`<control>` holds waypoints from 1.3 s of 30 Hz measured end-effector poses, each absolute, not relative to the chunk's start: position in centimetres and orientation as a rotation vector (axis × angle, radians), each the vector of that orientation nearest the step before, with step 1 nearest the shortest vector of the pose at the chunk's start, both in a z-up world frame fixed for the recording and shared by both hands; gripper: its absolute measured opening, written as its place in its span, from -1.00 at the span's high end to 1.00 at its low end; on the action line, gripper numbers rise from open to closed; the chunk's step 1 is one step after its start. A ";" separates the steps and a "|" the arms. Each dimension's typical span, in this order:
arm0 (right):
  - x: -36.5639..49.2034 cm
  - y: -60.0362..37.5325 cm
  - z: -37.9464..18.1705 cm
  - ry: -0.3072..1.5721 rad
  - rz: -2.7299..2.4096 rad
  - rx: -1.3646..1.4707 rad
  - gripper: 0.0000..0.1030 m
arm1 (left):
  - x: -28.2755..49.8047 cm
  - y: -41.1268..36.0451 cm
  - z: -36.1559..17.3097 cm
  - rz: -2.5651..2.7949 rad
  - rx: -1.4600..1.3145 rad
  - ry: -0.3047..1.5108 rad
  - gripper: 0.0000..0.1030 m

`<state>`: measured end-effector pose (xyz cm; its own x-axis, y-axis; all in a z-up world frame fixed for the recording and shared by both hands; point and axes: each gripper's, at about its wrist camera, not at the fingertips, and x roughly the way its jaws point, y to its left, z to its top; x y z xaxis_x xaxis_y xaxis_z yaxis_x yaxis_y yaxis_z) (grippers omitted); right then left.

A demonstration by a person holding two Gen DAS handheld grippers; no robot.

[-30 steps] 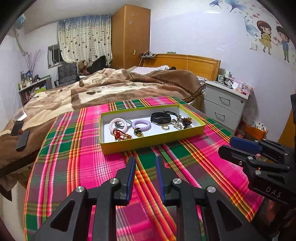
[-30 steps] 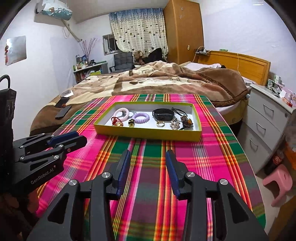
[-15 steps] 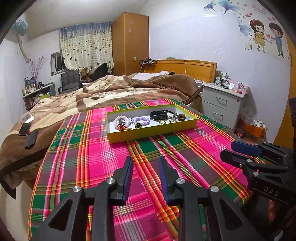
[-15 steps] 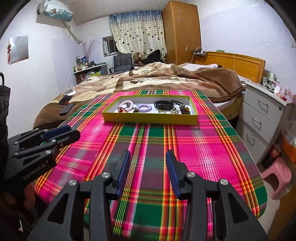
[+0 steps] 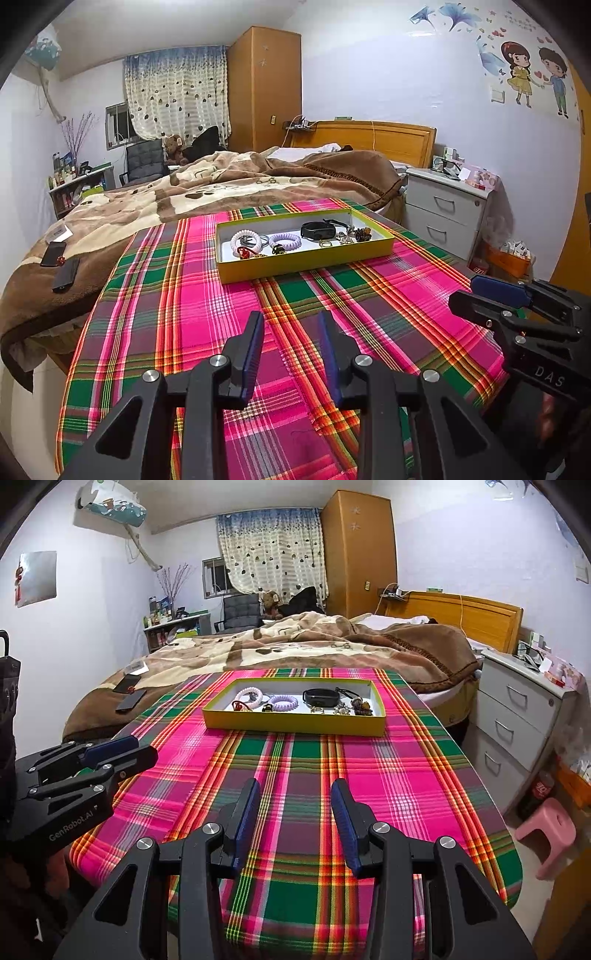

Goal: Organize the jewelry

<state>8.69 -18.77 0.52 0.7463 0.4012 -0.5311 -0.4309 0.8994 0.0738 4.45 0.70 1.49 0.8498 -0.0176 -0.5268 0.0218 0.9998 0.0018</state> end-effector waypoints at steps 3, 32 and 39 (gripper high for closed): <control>8.6 -18.7 0.5 0.568 0.455 -0.054 0.21 | 4.4 0.8 1.5 -0.017 0.006 0.554 0.43; 8.5 -18.6 0.6 0.574 0.457 -0.056 0.21 | 4.4 0.8 1.0 -0.010 0.004 0.559 0.43; 8.4 -18.6 0.6 0.575 0.459 -0.055 0.21 | 4.2 0.8 1.0 -0.003 0.001 0.550 0.43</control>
